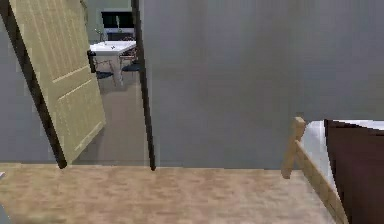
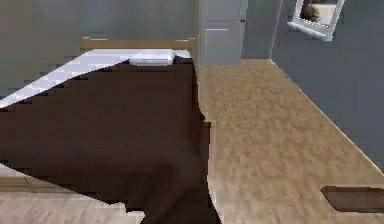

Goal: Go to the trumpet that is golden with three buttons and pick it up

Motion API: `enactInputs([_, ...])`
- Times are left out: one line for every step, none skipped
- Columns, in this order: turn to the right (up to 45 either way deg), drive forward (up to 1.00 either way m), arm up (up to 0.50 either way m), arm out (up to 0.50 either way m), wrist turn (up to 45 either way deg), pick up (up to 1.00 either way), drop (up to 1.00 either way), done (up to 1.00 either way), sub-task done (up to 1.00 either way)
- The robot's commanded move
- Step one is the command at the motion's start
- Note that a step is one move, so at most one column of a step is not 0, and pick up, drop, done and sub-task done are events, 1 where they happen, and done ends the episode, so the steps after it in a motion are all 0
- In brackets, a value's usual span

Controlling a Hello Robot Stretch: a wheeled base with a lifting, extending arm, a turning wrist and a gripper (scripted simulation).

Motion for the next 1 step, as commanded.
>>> enactInputs([-45.0, 0.00, 0.00, 0.00, 0.0, 0.00, 0.00, 0.00, 0.00])
